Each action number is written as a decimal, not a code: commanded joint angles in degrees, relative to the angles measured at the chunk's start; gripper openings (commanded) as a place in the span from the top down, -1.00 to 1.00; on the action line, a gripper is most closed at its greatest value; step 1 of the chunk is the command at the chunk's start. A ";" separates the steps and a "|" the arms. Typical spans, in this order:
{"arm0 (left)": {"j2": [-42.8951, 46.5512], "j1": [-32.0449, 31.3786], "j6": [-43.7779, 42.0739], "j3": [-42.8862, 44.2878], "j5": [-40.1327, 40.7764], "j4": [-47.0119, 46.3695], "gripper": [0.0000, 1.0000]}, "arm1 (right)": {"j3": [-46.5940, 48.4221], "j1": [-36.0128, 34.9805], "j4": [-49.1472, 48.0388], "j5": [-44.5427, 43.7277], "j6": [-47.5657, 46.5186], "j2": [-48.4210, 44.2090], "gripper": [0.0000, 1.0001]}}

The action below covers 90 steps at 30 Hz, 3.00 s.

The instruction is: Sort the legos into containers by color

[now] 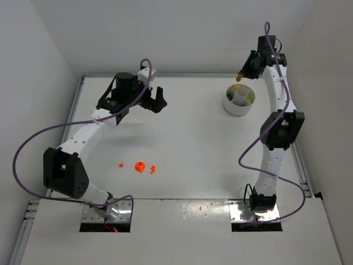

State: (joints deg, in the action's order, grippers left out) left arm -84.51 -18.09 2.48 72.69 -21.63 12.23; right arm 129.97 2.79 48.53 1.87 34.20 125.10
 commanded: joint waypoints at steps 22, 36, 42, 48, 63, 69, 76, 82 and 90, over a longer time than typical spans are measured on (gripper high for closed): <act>1.63 2.00 3.67 -1.14 -1.58 -3.18 -0.99 | 5.91 1.43 8.24 -18.04 36.20 4.36 0.91; -0.04 2.00 3.67 -0.53 -2.81 -3.18 -0.99 | 8.81 1.43 7.98 -22.44 39.90 8.85 0.91; -0.57 2.53 3.67 0.00 -2.81 -3.18 -0.99 | 8.81 1.43 7.98 -21.91 40.42 10.08 0.94; -0.57 3.05 3.67 0.00 -2.81 -3.18 -0.99 | 8.20 0.90 7.45 -20.68 40.42 10.60 0.94; -1.10 3.06 4.20 0.00 -2.81 -3.18 -0.99 | 8.19 0.90 6.40 -19.01 39.90 12.80 0.57; -1.10 3.58 4.20 0.00 -2.81 -3.18 -0.99 | 8.19 0.38 4.73 -16.99 38.23 12.80 0.17; -1.10 3.58 4.73 0.00 -2.81 -3.18 -0.99 | 8.81 0.38 0.96 -9.81 31.48 9.12 0.04; -0.57 6.39 8.06 0.61 -3.50 0.25 -0.99 | 4.25 0.38 -7.92 10.21 9.28 1.39 -0.41; 1.10 15.09 9.74 -1.85 -7.82 3.05 -0.99 | -14.63 -3.04 -4.94 26.94 -26.50 -11.43 -0.41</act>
State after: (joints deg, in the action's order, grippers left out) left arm -85.49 -5.45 10.79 71.37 -27.31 13.65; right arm 121.82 2.28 42.52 18.98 27.73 119.66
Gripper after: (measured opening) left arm 0.995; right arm 0.717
